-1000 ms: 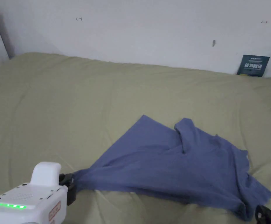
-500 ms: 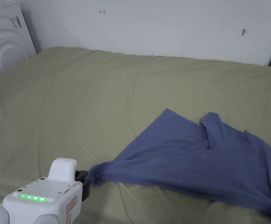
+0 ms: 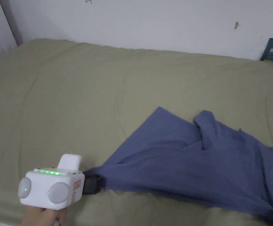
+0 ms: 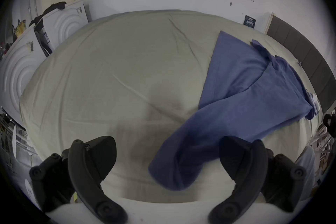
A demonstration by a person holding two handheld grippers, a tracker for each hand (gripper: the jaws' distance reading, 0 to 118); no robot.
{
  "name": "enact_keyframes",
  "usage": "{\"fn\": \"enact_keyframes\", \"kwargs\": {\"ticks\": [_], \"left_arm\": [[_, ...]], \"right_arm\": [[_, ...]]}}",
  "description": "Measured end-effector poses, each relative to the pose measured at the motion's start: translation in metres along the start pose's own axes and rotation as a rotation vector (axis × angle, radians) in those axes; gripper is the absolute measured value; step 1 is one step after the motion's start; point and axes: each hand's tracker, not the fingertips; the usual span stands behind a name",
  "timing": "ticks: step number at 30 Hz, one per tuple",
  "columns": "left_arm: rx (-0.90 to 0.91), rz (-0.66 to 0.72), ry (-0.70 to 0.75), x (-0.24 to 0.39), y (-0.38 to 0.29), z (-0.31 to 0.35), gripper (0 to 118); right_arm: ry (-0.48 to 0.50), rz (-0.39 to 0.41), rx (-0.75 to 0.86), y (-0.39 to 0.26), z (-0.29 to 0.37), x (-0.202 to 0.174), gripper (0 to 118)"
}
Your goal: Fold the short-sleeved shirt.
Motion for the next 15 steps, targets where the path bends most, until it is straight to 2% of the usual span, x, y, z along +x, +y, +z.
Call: {"fn": "enact_keyframes", "kwargs": {"ticks": [2, 3, 4, 5, 6, 7, 9, 10, 15], "left_arm": [[-0.012, 0.008, -0.044, 0.002, -0.001, 0.008, 75], [0.019, 0.006, -0.032, 0.004, -0.001, 0.016, 49], [0.044, -0.012, -0.074, 0.006, 0.001, 0.023, 0], [0.072, 0.049, -0.134, 0.008, 0.003, 0.028, 0], [0.056, 0.046, -0.081, 0.006, 0.005, 0.028, 0], [0.056, -0.01, -0.079, 0.008, 0.008, 0.029, 0], [0.061, -0.009, -0.084, 0.006, 0.01, 0.029, 0], [0.079, -0.043, -0.038, 0.029, 0.001, 0.038, 0], [0.038, 0.04, -0.084, 0.023, 0.001, 0.034, 0]], "right_arm": [[-0.003, -0.004, -0.021, 0.0, -0.003, 0.002, 0], [-0.004, -0.009, -0.023, -0.001, -0.006, 0.005, 0], [-0.004, -0.011, -0.028, 0.0, -0.009, 0.008, 0], [-0.004, -0.011, -0.033, 0.001, -0.011, 0.01, 0], [-0.008, -0.013, -0.039, 0.003, -0.014, 0.011, 0], [-0.007, -0.016, -0.041, 0.006, -0.017, 0.012, 0], [-0.008, -0.017, -0.048, 0.011, -0.023, 0.017, 0], [-0.016, -0.01, -0.044, 0.015, -0.025, 0.018, 0], [-0.043, -0.015, -0.077, 0.048, -0.056, 0.034, 0]]}}
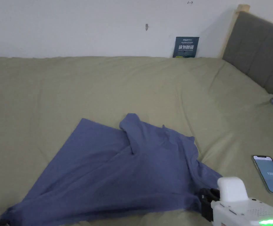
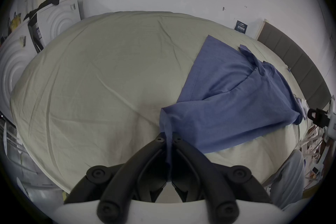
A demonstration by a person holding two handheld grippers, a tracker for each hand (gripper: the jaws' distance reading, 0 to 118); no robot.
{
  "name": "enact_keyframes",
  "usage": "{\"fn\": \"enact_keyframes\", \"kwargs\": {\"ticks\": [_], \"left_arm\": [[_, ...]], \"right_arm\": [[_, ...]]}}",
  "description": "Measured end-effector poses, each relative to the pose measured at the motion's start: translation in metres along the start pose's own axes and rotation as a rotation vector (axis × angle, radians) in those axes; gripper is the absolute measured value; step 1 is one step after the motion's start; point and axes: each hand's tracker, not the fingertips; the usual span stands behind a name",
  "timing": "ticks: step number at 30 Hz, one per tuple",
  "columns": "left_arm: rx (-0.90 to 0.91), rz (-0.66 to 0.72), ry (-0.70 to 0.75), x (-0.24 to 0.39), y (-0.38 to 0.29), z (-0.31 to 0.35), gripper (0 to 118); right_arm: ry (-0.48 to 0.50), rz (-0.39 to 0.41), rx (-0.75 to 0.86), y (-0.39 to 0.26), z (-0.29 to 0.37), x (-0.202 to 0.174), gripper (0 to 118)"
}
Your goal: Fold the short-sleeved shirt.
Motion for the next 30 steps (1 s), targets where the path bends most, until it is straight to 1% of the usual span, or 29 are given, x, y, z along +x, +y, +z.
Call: {"fn": "enact_keyframes", "kwargs": {"ticks": [2, 4, 6, 8, 9, 10, 11, 12, 13, 14, 15, 17, 19, 22, 23, 24, 25, 26, 27, 28, 30], "left_arm": [[0.008, 0.022, -0.006, 0.003, -0.002, 0.001, 0], [-0.003, 0.032, -0.023, -0.004, -0.002, -0.005, 0], [-0.003, 0.025, -0.021, 0.0, 0.0, -0.004, 0], [-0.014, 0.02, -0.023, -0.005, 0.003, -0.008, 0], [-0.016, 0.018, -0.022, -0.004, 0.004, -0.008, 0], [-0.023, 0.017, -0.022, -0.004, 0.006, -0.008, 0], [-0.025, 0.014, -0.018, 0.003, 0.007, -0.006, 0], [-0.029, 0.012, -0.018, 0.004, 0.009, -0.006, 0], [-0.033, 0.013, -0.017, 0.006, 0.01, -0.006, 0], [-0.035, 0.015, -0.016, 0.007, 0.011, -0.005, 0], [-0.037, 0.013, -0.017, 0.008, 0.012, -0.005, 0], [-0.041, 0.007, -0.014, 0.012, 0.014, -0.005, 0], [-0.046, 0.002, -0.014, 0.011, 0.015, -0.005, 0], [-0.051, 0.004, -0.013, 0.014, 0.018, -0.004, 0], [-0.051, 0.004, -0.016, 0.007, 0.015, -0.006, 0], [-0.052, 0.004, -0.016, 0.006, 0.015, -0.007, 0], [-0.053, 0.003, -0.016, 0.006, 0.016, -0.007, 0], [-0.054, 0.005, -0.017, 0.004, 0.016, -0.008, 0], [-0.055, 0.006, -0.018, -0.001, 0.013, -0.01, 0], [-0.055, 0.006, -0.018, -0.002, 0.012, -0.011, 0], [-0.056, 0.012, -0.017, -0.003, 0.013, -0.012, 0]], "right_arm": [[0.014, -0.012, -0.031, 0.021, -0.024, 0.01, 0], [0.012, -0.001, -0.033, 0.049, -0.053, 0.019, 0], [-0.014, 0.058, -0.043, 0.076, -0.085, 0.029, 0], [-0.018, 0.093, -0.047, 0.104, -0.114, 0.034, 1], [-0.036, 0.123, -0.016, 0.116, -0.121, 0.026, 13], [-0.03, 0.158, -0.018, 0.127, -0.134, 0.027, 45], [-0.01, 0.18, -0.066, 0.139, -0.15, 0.028, 91], [0.033, 0.188, -0.118, 0.145, -0.165, 0.028, 118], [0.01, 0.196, -0.104, 0.15, -0.178, 0.032, 118], [0.014, 0.22, -0.106, 0.155, -0.189, 0.03, 118], [0.008, 0.249, -0.147, 0.157, -0.2, 0.028, 118], [-0.003, 0.266, -0.143, 0.161, -0.217, 0.021, 118], [0.011, 0.307, -0.151, 0.164, -0.228, 0.016, 118], [0.006, 0.34, -0.172, 0.164, -0.235, 0.013, 118], [0.005, 0.345, -0.184, 0.164, -0.237, 0.012, 118], [0.007, 0.352, -0.185, 0.164, -0.236, 0.013, 114], [0.007, 0.361, -0.181, 0.164, -0.228, 0.009, 97], [0.011, 0.365, -0.181, 0.164, -0.224, 0.009, 59], [0.007, 0.373, -0.173, 0.163, -0.221, 0.008, 3], [-0.01, 0.389, -0.163, 0.161, -0.218, 0.008, 3], [0.056, 0.334, -0.21, 0.163, -0.219, 0.018, 3]]}}
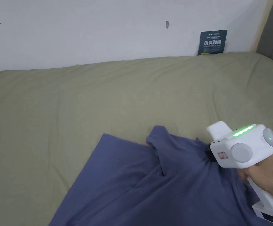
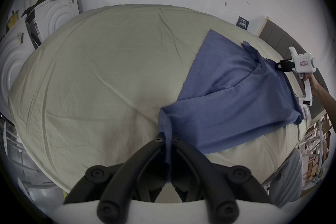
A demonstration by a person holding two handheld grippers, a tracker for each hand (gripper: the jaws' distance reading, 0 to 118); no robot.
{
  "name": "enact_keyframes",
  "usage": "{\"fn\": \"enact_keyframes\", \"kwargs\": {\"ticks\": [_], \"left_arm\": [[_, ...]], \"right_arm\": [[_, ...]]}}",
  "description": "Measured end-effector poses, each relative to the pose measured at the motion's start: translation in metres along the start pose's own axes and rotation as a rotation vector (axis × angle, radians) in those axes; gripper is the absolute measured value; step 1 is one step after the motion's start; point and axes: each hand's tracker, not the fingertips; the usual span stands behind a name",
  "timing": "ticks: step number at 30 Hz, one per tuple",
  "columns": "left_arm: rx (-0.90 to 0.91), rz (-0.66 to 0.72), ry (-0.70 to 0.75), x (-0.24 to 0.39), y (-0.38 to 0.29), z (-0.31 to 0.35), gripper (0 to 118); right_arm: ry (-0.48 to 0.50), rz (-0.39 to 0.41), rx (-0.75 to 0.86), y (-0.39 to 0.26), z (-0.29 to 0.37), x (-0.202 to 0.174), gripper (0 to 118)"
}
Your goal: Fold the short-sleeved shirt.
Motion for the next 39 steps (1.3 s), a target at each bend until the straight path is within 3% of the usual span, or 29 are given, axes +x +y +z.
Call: {"fn": "enact_keyframes", "kwargs": {"ticks": [6, 15, 28, 34, 39], "left_arm": [[-0.009, 0.011, 0.001, -0.01, 0.0, -0.003, 0], [0.091, 0.06, -0.005, -0.002, 0.021, 0.036, 0], [0.379, -0.048, -0.017, 0.053, 0.153, 0.157, 0], [0.465, 0.011, -0.014, 0.066, 0.213, 0.211, 0], [0.521, -0.043, 0.047, 0.075, 0.252, 0.251, 0]], "right_arm": [[-0.003, 0.013, 0.048, -0.004, 0.015, 0.005, 3], [-0.003, 0.03, 0.172, -0.017, 0.107, 0.006, 3], [-0.101, -0.016, 0.493, -0.001, 0.309, 0.044, 3], [-0.144, -0.082, 0.596, 0.02, 0.376, 0.064, 3], [-0.189, -0.091, 0.645, 0.044, 0.415, 0.076, 3]]}}
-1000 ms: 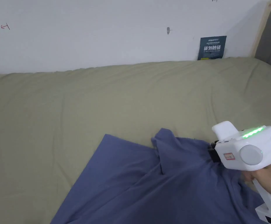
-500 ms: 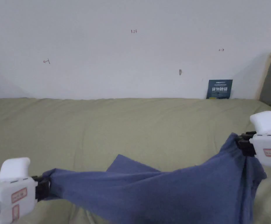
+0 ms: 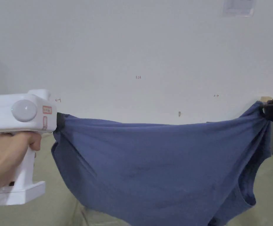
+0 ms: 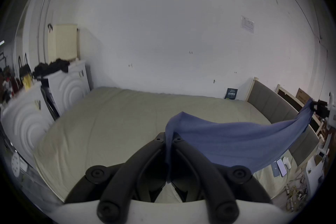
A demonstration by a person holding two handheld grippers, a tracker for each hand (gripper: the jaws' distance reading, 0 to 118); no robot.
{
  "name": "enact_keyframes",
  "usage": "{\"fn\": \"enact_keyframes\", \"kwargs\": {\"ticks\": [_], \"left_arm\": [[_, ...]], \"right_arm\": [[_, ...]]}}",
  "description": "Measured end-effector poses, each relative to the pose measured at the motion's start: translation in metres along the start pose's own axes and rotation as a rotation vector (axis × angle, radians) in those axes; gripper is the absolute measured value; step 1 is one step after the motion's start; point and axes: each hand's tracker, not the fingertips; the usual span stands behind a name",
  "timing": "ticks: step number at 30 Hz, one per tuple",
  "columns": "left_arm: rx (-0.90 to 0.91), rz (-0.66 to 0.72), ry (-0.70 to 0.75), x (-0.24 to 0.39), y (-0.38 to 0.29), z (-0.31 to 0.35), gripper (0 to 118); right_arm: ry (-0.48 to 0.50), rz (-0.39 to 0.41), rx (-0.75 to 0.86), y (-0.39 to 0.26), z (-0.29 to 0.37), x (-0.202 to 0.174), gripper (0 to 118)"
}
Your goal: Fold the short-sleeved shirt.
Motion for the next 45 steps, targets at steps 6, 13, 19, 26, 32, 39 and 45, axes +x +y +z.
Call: {"fn": "enact_keyframes", "kwargs": {"ticks": [6, 13, 19, 26, 32, 39, 45], "left_arm": [[0.015, -0.013, 0.05, -0.005, 0.047, 0.007, 0], [0.026, -0.044, 0.104, -0.005, 0.068, 0.004, 0], [0.052, -0.05, 0.121, 0.0, 0.085, -0.012, 0], [0.12, -0.058, 0.148, 0.02, 0.119, -0.043, 0], [0.13, -0.096, 0.196, 0.04, 0.146, -0.093, 0], [0.152, -0.079, 0.235, 0.053, 0.171, -0.159, 0], [0.158, -0.102, 0.254, 0.063, 0.185, -0.213, 0]], "right_arm": [[-0.023, -0.017, 0.039, 0.037, 0.0, 0.0, 3], [-0.03, -0.006, 0.063, 0.071, -0.017, -0.007, 3], [-0.056, -0.032, 0.074, 0.089, -0.041, -0.004, 3], [-0.093, -0.074, 0.082, 0.103, -0.075, 0.003, 3], [-0.118, -0.07, 0.072, 0.13, -0.13, 0.016, 3], [-0.129, -0.074, 0.068, 0.158, -0.2, 0.024, 3], [-0.16, -0.073, 0.071, 0.168, -0.257, 0.027, 3]]}}
